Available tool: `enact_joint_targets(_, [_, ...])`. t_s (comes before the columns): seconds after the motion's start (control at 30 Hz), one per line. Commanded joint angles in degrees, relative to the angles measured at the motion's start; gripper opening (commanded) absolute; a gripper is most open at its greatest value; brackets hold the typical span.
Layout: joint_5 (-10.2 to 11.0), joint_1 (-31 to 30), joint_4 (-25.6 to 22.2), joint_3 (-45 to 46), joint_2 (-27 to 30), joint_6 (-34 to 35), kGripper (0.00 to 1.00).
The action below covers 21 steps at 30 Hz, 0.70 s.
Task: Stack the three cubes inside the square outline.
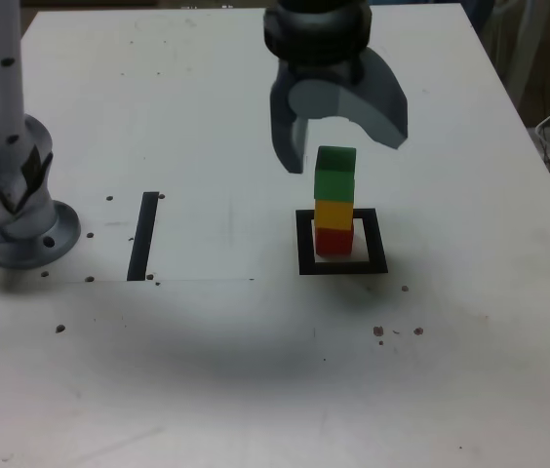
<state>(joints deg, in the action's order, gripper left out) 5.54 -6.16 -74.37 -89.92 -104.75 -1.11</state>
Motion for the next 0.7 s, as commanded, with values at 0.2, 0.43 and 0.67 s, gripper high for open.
enact_joint_targets(0.2, [-1.8, 2.7, -4.9, -0.8, 8.2, -3.2, 0.99])
enact_joint_targets(0.43, [-4.2, 5.0, -5.4, 4.5, 13.4, -6.2, 0.99])
enact_joint_targets(0.67, [-3.3, 5.7, -4.7, 14.2, 17.2, -7.1, 0.99])
